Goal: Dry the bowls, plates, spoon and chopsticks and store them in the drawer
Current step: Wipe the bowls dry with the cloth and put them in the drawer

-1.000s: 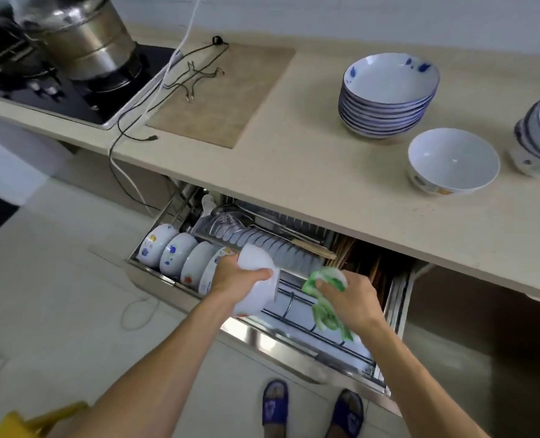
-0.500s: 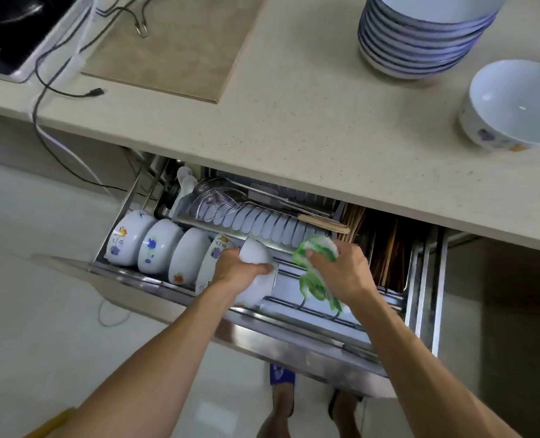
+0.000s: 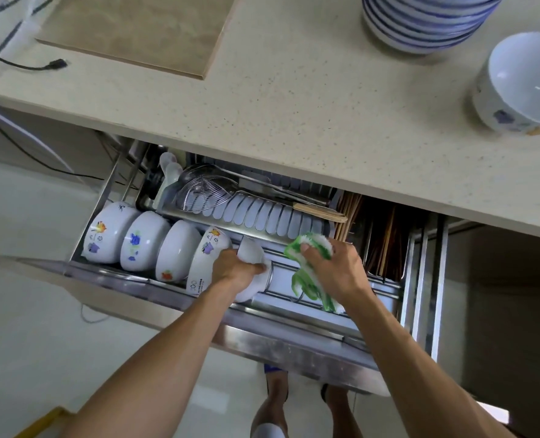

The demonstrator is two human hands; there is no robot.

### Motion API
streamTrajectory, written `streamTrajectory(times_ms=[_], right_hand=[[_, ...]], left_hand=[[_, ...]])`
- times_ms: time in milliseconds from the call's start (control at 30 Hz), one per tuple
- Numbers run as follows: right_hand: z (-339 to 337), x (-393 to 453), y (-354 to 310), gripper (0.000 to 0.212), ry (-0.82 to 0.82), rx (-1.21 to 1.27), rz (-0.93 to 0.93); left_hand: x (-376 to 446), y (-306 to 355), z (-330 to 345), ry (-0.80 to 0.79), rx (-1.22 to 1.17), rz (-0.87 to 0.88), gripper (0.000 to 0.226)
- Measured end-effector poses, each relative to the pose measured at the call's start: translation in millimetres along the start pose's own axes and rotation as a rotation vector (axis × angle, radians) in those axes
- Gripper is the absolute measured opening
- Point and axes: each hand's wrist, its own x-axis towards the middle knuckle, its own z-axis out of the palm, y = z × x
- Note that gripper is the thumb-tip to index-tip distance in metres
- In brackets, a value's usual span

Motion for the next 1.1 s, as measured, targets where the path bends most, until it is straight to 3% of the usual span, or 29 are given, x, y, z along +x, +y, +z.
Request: streamTrajectory(times_ms=[133,267,467,733,900,1100], right_hand=[[2,-2,3,0.03,-0.023,0.035,0.016],[-2,-9,6,0.027,0.034,0.067,0.039],[-28,-31,-1,0.028,0.113,0.097,0.056],[-130,-70,-9,0.034,0.446,0.335,0.206],[-207,-72,-15,0.042,0.549,0.496,0.253],[-279,-26,-18,0.046,0.539,0.52,0.215]], left_hand=[[3,-4,0,0.003,0.044,-0.017,0.035],[-12,2,-6,0.015,0.133,0.01,0.044],[-65,30,-12,0.061,0.369,0.33,0.052],[-141,133,16,0.08,0.502,0.772,0.055],[-160,195,48,0.015,0.432,0.851,0.057],[-154,267,95,-0.007,0.377,0.861,0.064]])
